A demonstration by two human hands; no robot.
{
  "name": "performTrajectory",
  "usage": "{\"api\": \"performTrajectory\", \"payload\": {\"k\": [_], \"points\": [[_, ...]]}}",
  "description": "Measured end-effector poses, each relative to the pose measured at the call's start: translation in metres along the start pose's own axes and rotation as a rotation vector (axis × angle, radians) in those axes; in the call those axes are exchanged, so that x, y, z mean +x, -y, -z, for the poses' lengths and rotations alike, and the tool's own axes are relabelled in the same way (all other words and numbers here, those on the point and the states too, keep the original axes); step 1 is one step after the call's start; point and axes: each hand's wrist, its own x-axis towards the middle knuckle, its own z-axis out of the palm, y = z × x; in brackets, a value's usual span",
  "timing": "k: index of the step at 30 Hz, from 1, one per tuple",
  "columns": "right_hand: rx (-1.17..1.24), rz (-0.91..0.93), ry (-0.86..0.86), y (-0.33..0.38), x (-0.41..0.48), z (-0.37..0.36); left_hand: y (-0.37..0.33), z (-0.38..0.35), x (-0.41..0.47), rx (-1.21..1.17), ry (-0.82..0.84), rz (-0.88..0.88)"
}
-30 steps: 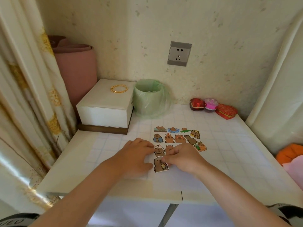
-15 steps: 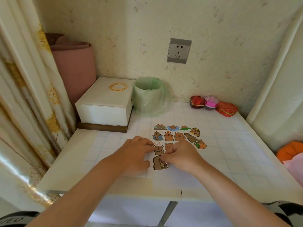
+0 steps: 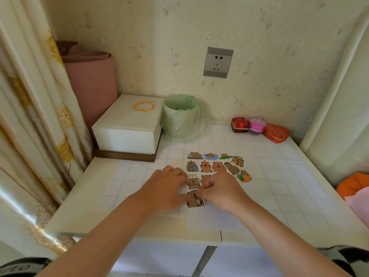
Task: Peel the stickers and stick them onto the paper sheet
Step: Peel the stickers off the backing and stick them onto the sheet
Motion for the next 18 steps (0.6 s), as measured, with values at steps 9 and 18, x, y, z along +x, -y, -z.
{"api": "performTrajectory", "payload": {"k": [9, 18], "points": [[-0.305, 0.063, -0.098, 0.005, -0.008, -0.002, -0.003, -0.007, -0.001, 0.042, -0.063, -0.007], [-0.424, 0.304, -0.232, -0.009, -0.021, -0.003, -0.008, -0.018, -0.011, -0.106, -0.135, -0.202]]}}
